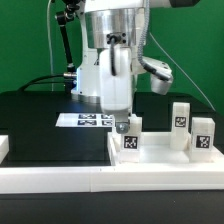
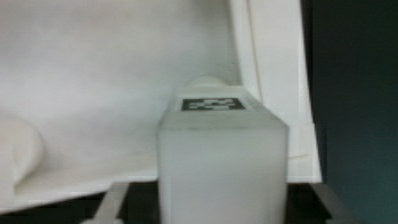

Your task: Assemble square table

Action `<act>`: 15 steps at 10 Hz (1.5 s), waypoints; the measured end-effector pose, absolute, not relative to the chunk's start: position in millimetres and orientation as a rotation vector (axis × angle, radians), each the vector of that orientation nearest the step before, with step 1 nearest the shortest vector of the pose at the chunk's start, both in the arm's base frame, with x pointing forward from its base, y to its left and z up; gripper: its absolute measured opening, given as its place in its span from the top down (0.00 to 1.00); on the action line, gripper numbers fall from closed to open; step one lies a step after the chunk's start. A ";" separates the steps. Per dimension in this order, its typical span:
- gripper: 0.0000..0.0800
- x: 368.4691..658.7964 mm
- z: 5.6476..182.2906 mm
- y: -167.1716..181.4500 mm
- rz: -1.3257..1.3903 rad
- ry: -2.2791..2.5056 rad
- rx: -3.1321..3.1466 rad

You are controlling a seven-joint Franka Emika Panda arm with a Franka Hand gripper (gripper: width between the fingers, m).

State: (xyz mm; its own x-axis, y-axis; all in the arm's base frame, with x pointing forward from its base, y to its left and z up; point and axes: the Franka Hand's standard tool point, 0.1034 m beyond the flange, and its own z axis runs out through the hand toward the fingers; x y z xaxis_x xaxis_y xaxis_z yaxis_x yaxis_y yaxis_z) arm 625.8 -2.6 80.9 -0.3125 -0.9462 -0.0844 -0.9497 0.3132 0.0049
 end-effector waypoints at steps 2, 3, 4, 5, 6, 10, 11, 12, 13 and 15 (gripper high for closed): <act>0.64 624.7 81.1 -2.6 0.080 2.649 -1.575; 0.64 624.1 81.1 -2.7 0.080 2.711 -1.470; 0.64 623.9 81.0 -2.9 0.082 2.733 -1.433; 0.64 624.1 81.0 -3.2 0.089 2.741 -1.423; 0.63 623.8 80.8 -3.4 0.089 2.730 -1.439; 0.24 621.2 80.9 3.4 0.131 2.626 -1.658; 0.20 622.3 82.2 8.0 0.120 2.536 -1.797; 0.19 622.3 81.8 8.2 0.118 2.457 -1.897; 0.19 622.2 81.8 7.4 0.115 2.375 -1.994; 0.19 622.2 81.8 6.9 0.110 2.225 -2.153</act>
Offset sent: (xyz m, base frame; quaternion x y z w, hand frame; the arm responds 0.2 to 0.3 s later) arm -0.0058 -0.0023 0.0013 -0.0119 0.0100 0.1887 0.9819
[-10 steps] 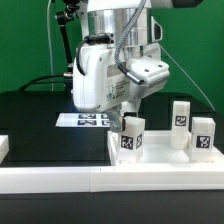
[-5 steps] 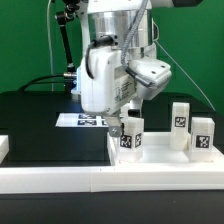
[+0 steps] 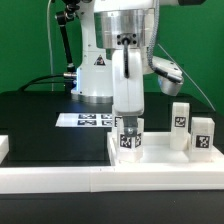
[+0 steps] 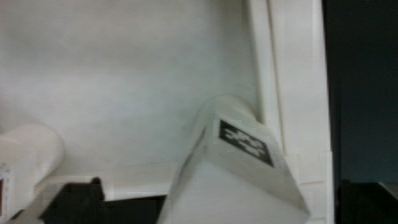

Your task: Assemble square table

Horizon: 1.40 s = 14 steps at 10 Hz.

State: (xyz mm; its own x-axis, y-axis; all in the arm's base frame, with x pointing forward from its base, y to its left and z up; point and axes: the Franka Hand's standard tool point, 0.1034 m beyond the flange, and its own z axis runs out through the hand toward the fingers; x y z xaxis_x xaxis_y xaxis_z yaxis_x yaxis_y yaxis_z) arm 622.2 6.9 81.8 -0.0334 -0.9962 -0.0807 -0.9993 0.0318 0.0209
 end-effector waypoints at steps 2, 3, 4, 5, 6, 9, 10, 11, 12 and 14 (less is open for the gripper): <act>0.19 619.7 79.6 4.6 0.093 2.020 -2.426; 0.19 620.7 78.2 6.1 0.084 1.940 -2.529; 0.19 621.0 77.9 8.7 0.082 1.844 -2.614; 0.19 620.7 77.8 11.8 0.085 1.747 -2.680; 0.19 621.3 77.9 12.1 0.085 1.620 -2.755; 0.19 622.3 77.9 11.6 0.086 1.295 -2.914; 0.19 622.4 77.9 11.6 0.088 1.186 -2.957; 0.19 622.5 78.1 11.2 0.089 1.090 -2.996; 0.19 622.7 78.4 10.5 0.090 0.967 -3.042; 0.19 623.2 78.8 9.4 0.092 0.832 -3.078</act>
Offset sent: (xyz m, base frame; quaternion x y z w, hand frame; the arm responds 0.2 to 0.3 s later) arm -0.0008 0.0026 0.0027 -0.0693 0.0530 -0.2540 0.9633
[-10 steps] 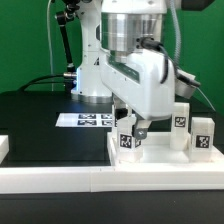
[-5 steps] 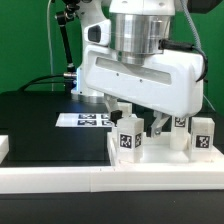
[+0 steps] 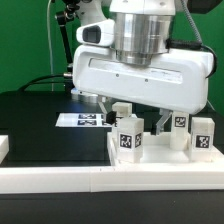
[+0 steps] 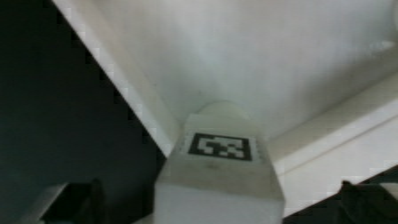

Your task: Assemble square table

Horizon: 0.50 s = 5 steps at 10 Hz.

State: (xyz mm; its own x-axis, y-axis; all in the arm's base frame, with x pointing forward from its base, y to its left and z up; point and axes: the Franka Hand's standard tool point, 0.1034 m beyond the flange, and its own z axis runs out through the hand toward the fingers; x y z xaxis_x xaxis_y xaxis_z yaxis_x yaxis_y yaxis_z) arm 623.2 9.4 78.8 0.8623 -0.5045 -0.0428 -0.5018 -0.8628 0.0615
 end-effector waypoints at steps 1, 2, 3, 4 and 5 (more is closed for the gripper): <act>0.30 623.2 78.7 9.2 -0.089 -0.814 2.983; 0.49 623.2 78.7 9.1 -0.089 -0.814 2.983; 0.49 623.2 78.7 9.0 -0.089 -0.814 2.983; 0.64 623.5 79.0 9.2 -0.087 -0.822 2.981; 0.64 623.5 79.0 9.2 -0.087 -0.848 2.974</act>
Offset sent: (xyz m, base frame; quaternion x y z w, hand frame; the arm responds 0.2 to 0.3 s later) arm 0.0000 0.0000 0.0000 0.0000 0.0000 0.0000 1.0000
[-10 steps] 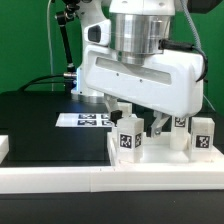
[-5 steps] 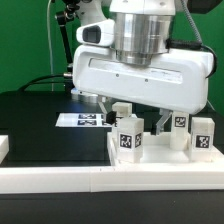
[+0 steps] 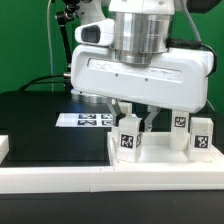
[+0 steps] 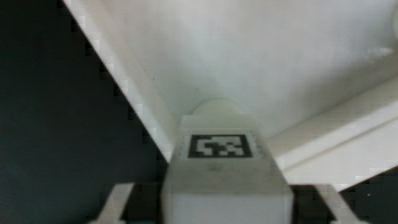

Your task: Assemble square table

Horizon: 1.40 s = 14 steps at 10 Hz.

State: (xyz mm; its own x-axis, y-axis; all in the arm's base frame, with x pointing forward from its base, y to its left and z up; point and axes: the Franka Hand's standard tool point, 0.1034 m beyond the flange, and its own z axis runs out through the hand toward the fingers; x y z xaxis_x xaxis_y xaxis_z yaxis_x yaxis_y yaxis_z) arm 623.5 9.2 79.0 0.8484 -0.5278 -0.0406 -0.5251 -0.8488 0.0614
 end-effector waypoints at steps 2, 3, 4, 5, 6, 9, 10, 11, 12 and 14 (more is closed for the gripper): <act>0.64 623.5 79.0 9.2 -0.086 -0.859 2.971; 0.64 623.6 79.0 9.5 -0.083 -0.980 2.932; 0.64 624.0 79.1 9.4 -0.076 -1.106 2.886; 0.64 626.3 78.6 8.6 -0.033 -1.259 2.835; 0.64 625.9 78.0 9.5 -0.007 -1.381 2.780; 0.64 627.9 78.0 8.6 0.035 -1.592 2.674; 0.64 627.9 78.0 8.6 0.036 -1.709 2.602; 0.64 627.9 77.9 8.6 0.038 -1.793 2.546; 0.64 627.9 77.9 8.6 0.039 -1.865 2.494; 0.64 628.0 77.8 8.7 0.041 -2.024 2.370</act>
Offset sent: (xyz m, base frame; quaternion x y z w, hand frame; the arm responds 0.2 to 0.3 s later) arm 0.0000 0.0000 0.0000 0.0000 0.0000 0.1938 0.9810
